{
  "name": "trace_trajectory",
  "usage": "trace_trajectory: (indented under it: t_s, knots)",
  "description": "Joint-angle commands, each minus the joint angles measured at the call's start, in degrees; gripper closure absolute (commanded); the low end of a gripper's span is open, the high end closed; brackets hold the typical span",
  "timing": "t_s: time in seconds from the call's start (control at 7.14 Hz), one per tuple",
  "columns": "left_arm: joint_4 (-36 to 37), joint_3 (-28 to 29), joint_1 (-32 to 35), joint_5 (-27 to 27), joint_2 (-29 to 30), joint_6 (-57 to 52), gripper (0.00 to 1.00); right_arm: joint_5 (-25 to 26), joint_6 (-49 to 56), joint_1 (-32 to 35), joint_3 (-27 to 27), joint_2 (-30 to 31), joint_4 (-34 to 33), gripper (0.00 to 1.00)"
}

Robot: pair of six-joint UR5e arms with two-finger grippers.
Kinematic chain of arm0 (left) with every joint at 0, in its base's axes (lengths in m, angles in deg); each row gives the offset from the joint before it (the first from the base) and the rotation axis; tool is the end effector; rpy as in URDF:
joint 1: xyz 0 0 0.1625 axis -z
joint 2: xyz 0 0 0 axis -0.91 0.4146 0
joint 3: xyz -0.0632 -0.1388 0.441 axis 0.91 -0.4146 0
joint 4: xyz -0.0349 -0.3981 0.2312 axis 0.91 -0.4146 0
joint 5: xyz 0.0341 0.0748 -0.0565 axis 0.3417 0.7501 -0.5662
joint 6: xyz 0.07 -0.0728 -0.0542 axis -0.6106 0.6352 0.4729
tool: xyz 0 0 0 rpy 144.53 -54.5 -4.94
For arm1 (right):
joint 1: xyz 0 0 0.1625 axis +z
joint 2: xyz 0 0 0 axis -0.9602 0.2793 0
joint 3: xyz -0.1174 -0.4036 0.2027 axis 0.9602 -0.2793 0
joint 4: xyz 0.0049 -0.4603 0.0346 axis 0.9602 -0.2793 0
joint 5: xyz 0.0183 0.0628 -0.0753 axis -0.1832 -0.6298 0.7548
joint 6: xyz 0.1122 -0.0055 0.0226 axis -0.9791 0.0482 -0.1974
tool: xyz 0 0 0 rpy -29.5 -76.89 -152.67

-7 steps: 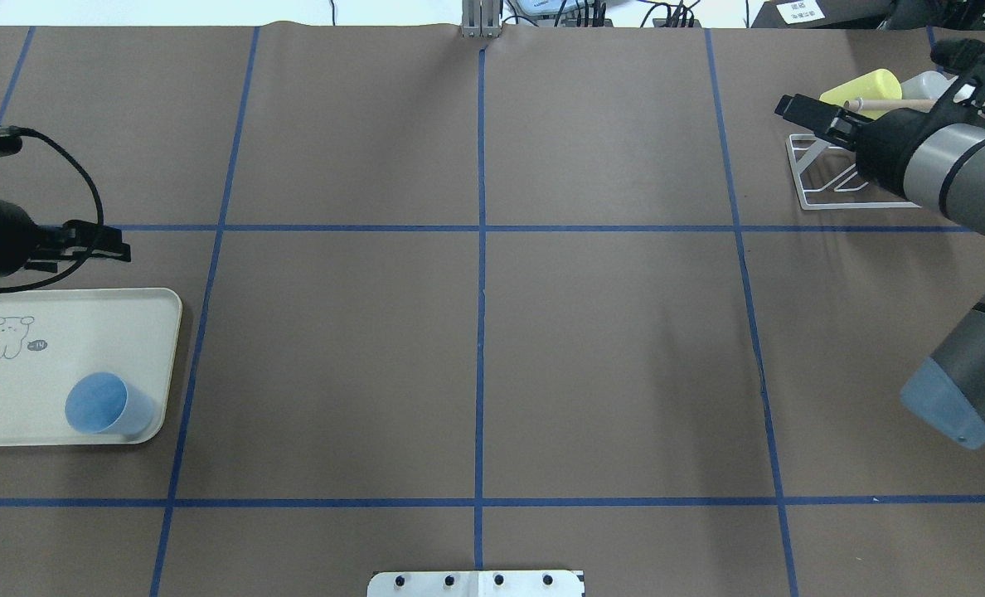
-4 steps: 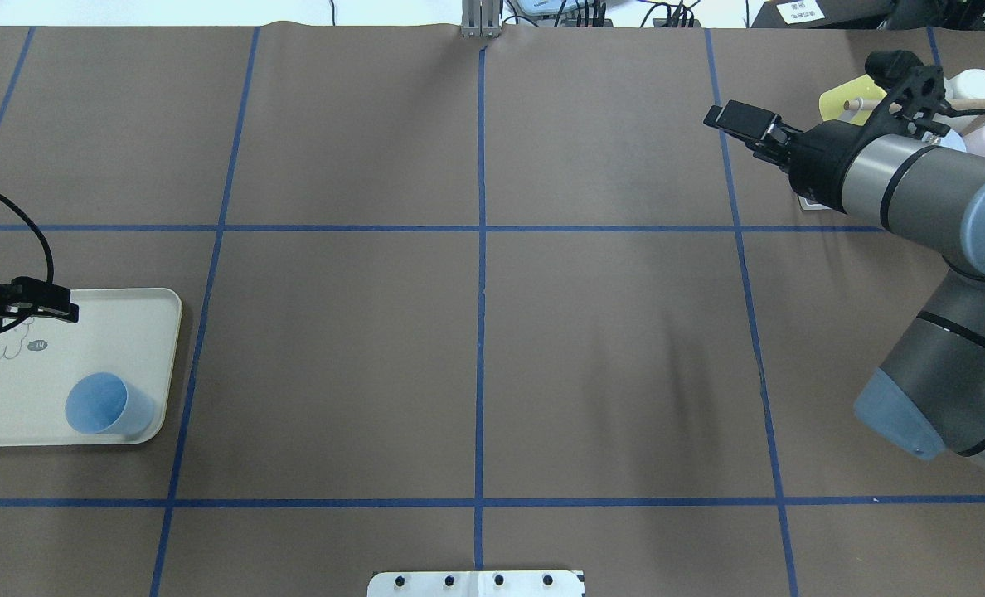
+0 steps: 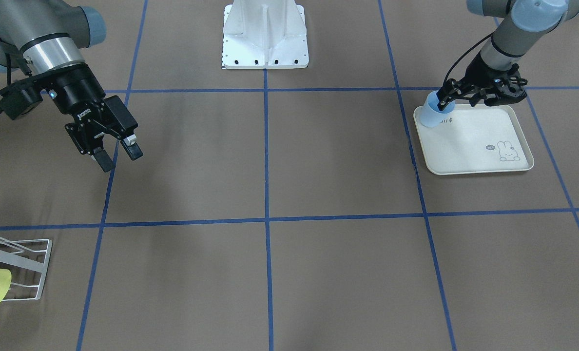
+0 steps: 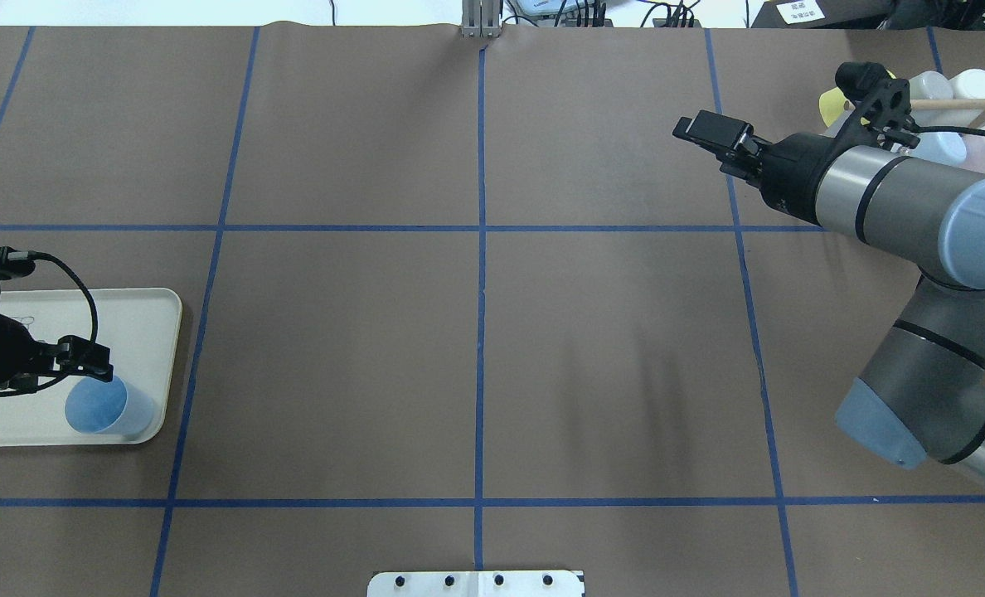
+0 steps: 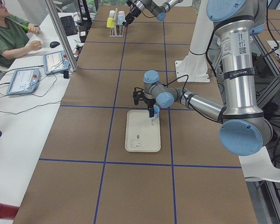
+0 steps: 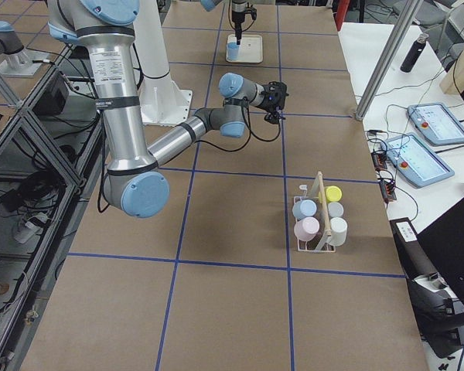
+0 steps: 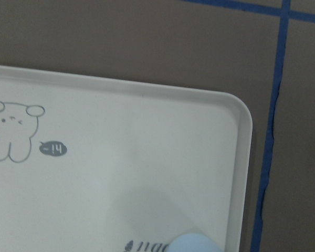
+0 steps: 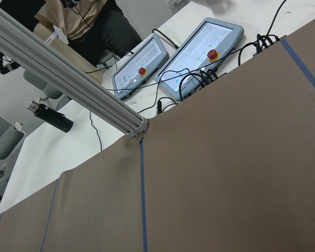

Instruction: Transfer IKEA cup to right arm and place on rack

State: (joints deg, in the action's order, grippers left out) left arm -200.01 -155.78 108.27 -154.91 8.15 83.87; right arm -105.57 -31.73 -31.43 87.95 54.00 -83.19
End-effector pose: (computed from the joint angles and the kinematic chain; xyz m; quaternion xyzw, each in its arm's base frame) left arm 0.2988 -0.3801 0.5186 -0.0297 0.3994 -0.0679 0.9138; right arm -0.3477 -0.5026 0.3220 0.2556 -0.6025 0.2750 0.7043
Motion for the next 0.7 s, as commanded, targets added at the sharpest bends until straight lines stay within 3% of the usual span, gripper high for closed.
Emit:
trace_trajectory:
  t_s: [0.0, 0.14, 0.28, 0.42, 0.56]
  knots:
    - [-0.24, 1.60, -0.57, 0.01, -0.05, -0.01, 0.00, 0.07, -0.06, -0.25, 0.39, -0.02, 0.09, 0.00]
    - [-0.24, 1.61, -0.57, -0.16, -0.05, 0.08, 0.07, 0.07, -0.06, -0.25, 0.39, -0.02, 0.09, 0.00]
    - [-0.16, 1.61, -0.84, -0.25, -0.14, -0.01, 0.26, 0.07, -0.06, -0.34, 0.39, -0.02, 0.09, 0.00]
    - [-0.15, 1.61, -1.62, -0.34, -0.14, -0.01, 0.35, 0.07, -0.06, -0.34, 0.39, -0.02, 0.09, 0.00]
    - [-0.15, 1.43, -1.63, -0.68, -0.14, -0.01, 0.35, -0.01, -0.06, -0.34, 0.39, -0.02, 0.09, 0.00]
